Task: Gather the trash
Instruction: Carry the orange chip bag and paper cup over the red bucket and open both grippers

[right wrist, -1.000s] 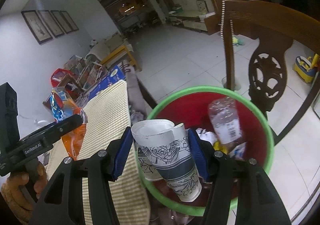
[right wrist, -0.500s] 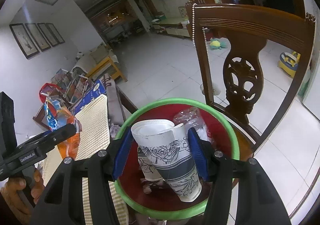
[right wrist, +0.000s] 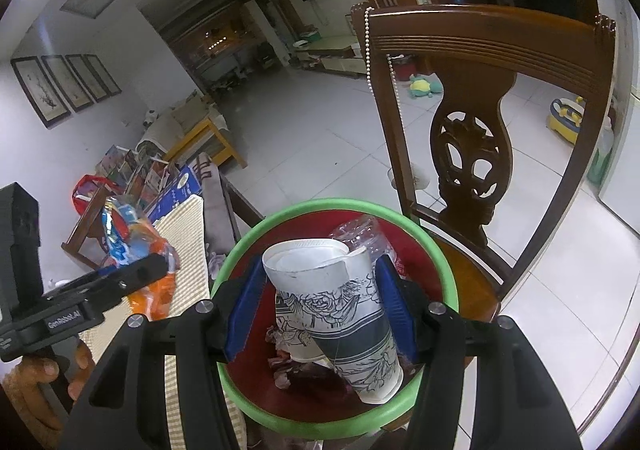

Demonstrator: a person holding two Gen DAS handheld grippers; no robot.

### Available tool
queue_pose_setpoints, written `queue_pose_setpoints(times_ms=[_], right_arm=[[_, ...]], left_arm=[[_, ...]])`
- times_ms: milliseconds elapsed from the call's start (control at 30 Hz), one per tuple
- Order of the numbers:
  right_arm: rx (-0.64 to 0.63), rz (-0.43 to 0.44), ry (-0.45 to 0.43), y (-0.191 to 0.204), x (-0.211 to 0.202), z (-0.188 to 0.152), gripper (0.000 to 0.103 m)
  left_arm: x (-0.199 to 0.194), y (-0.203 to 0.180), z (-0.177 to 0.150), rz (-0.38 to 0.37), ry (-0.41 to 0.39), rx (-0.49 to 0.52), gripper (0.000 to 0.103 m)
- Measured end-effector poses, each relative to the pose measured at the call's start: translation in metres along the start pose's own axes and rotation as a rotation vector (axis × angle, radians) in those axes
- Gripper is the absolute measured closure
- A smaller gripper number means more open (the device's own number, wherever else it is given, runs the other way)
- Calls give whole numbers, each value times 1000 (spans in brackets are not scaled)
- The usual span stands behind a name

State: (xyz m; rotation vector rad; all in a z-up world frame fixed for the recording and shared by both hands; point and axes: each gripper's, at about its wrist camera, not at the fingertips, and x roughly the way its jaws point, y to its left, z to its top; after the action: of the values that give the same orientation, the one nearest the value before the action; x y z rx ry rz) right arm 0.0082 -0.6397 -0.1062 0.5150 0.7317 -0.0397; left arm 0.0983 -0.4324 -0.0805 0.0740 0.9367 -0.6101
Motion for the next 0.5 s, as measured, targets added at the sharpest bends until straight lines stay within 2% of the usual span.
queue_pose_setpoints(times_ms=[100, 333, 433, 500], right_arm=[[2, -2, -2, -2, 0, 2, 48], [0, -9, 9, -3, 5, 5, 48], [0, -12, 8, -4, 6, 5, 48], [1, -14, 4, -4, 5, 5, 48]], left_arm=[[13, -2, 3, -42, 27, -13, 33], [32, -7, 4, -86, 61, -10, 33], [39, -7, 1, -111, 100, -26, 32], [39, -8, 1, -107, 94, -15, 32]])
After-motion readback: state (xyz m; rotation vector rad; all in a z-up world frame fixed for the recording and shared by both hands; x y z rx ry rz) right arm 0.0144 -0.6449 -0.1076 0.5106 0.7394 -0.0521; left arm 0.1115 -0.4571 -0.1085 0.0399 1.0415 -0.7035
